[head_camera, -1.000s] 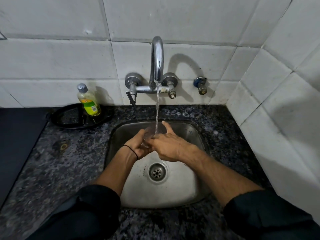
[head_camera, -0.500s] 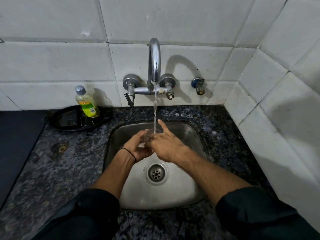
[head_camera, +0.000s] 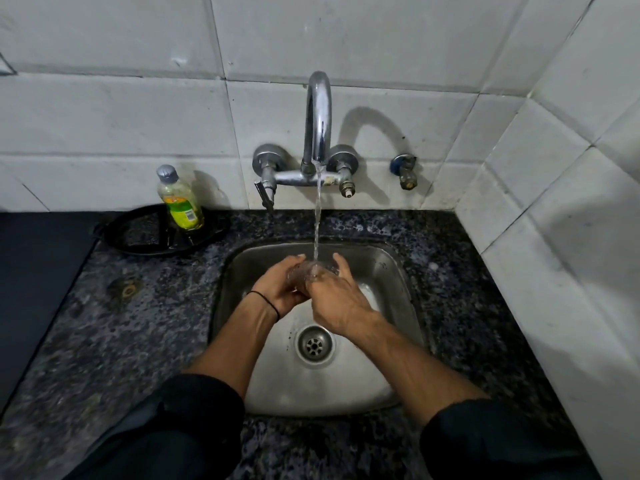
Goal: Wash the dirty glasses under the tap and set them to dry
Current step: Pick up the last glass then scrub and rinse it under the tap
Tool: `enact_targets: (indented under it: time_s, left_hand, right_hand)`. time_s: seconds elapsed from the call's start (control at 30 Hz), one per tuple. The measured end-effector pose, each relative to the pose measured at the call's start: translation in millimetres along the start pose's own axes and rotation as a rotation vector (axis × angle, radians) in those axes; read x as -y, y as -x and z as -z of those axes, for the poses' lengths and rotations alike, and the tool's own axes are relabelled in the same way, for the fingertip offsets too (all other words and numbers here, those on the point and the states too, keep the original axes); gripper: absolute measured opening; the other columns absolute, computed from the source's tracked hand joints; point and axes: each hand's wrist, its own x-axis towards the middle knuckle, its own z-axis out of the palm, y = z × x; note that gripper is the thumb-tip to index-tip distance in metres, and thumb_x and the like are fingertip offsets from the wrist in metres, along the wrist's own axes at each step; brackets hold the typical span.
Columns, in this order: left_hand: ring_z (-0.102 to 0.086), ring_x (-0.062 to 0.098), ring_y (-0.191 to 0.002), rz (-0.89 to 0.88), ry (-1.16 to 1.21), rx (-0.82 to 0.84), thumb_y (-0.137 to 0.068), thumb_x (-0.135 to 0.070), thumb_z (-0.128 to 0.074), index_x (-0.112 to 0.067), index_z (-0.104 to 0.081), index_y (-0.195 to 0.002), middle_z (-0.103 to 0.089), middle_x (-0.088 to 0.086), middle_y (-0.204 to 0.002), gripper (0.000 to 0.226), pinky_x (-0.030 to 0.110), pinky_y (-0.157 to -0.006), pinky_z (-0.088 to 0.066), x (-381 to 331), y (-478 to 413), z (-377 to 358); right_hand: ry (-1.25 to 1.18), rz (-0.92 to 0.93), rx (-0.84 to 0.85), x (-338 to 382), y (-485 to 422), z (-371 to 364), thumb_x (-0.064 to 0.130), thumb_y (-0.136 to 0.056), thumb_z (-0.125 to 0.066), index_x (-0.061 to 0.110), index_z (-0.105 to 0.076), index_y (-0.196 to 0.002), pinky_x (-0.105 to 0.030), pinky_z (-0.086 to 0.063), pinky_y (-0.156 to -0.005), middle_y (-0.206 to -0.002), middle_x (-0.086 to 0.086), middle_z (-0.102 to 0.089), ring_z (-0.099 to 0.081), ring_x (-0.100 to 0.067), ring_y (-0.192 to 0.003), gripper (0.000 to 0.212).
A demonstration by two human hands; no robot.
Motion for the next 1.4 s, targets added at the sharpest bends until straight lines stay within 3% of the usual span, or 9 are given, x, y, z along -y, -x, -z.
enact_targets:
  time_s: [0.23, 0.37, 0.53, 0.7, 0.8, 0.93, 1.07, 1.23, 1.4]
  left_hand:
    - [-0.064, 0.022, -0.087, -0.113, 0.133, 0.038, -0.092, -0.022, -0.053, -0.004, -0.064, -0.096, -0.065, 0.013, -0.091, 0.022, 0.035, -0.081, -0.053, 15.9, 1.1, 4.6]
    - [-0.062, 0.018, -0.074, -0.002, 0.065, 0.007, -0.097, -0.03, -0.043, -0.013, -0.072, -0.071, -0.068, 0.006, -0.074, 0.043, 0.033, -0.068, -0.051, 11.1, 8.9, 2.6]
    - [-0.06, 0.018, -0.078, -0.017, 0.101, -0.051, -0.096, -0.031, -0.058, -0.011, -0.068, -0.089, -0.069, 0.005, -0.064, 0.023, 0.029, -0.055, -0.056, 13.7, 13.3, -3.9]
    - [-0.064, 0.026, -0.099, -0.092, 0.261, 0.08, -0.096, -0.026, -0.053, -0.003, -0.067, -0.094, -0.069, 0.015, -0.095, 0.027, 0.037, -0.09, -0.053, 21.7, 14.5, -0.1]
    - [-0.063, 0.02, -0.077, -0.013, 0.146, 0.026, -0.096, -0.031, -0.047, -0.011, -0.066, -0.08, -0.07, 0.006, -0.071, 0.032, 0.031, -0.067, -0.054, 14.2, 21.2, -3.4]
    - [-0.063, 0.027, -0.087, 0.08, 0.049, -0.058, -0.092, -0.045, -0.057, -0.011, -0.067, -0.092, -0.068, 0.015, -0.091, 0.035, 0.039, -0.078, -0.054, 8.3, 20.6, -4.5]
    - [-0.064, 0.028, -0.089, 0.0, 0.097, 0.002, -0.095, -0.032, -0.051, -0.011, -0.068, -0.088, -0.071, 0.018, -0.093, 0.028, 0.036, -0.08, -0.052, 13.7, 16.3, -2.2]
    - [-0.061, 0.029, -0.106, 0.019, 0.189, 0.05, -0.092, -0.031, -0.046, -0.005, -0.067, -0.107, -0.063, 0.021, -0.118, 0.037, 0.041, -0.094, -0.049, 19.3, 13.6, 4.4]
    - [-0.062, 0.038, -0.113, 0.172, 0.029, 0.015, -0.085, -0.069, -0.052, -0.002, -0.067, -0.117, -0.067, 0.024, -0.119, 0.076, 0.048, -0.092, -0.052, 8.7, 16.7, 1.0]
  right_hand:
    - [-0.687, -0.359, 0.011, 10.3, -24.1, -11.0, 0.025, -0.094, -0.053, 0.035, -0.065, -0.11, -0.046, -0.046, -0.1, -0.112, 0.0, -0.07, -0.063, -0.025, -0.11, 0.023]
    - [-0.279, -0.161, 0.037, 3.0, -12.6, -6.9, 0.011, -0.09, -0.053, 0.031, -0.065, -0.114, -0.041, -0.031, -0.096, -0.117, 0.003, -0.067, -0.055, -0.02, -0.112, 0.033]
    - [0.082, -0.034, 0.058, 5.9, -9.0, 8.4, 0.009, -0.09, -0.053, 0.019, -0.054, -0.134, -0.049, -0.001, -0.123, -0.123, -0.006, -0.067, -0.055, -0.024, -0.125, 0.045]
    - [-0.251, -0.223, 0.013, 13.7, -18.8, 14.1, 0.016, -0.085, -0.059, 0.027, -0.064, -0.121, -0.038, -0.024, -0.111, -0.112, -0.002, -0.071, -0.061, -0.022, -0.116, 0.037]
    - [-0.031, -0.112, 0.022, 16.7, -10.9, 17.0, 0.01, -0.089, -0.055, 0.022, -0.055, -0.133, -0.048, 0.003, -0.123, -0.129, -0.004, -0.064, -0.053, -0.021, -0.13, 0.046]
    - [0.336, 0.166, 0.026, 8.2, -0.1, 14.8, 0.012, -0.095, -0.048, 0.02, -0.052, -0.138, -0.05, 0.023, -0.118, -0.148, 0.0, -0.05, -0.032, -0.017, -0.147, 0.044]
    - [-0.018, 0.008, 0.066, 7.1, -2.6, 4.4, 0.011, -0.086, -0.058, 0.024, -0.047, -0.144, -0.05, 0.012, -0.122, -0.141, -0.002, -0.056, -0.04, -0.019, -0.141, 0.06]
    - [-0.497, -0.23, -0.006, 12.5, -12.2, 8.3, 0.014, -0.09, -0.052, 0.026, -0.065, -0.114, -0.043, -0.035, -0.111, -0.113, -0.002, -0.069, -0.058, -0.023, -0.119, 0.029]
    - [0.066, 0.054, 0.034, 7.7, 3.7, -5.0, 0.01, -0.087, -0.055, 0.026, -0.048, -0.144, -0.052, 0.02, -0.119, -0.146, 0.003, -0.052, -0.034, -0.014, -0.145, 0.06]
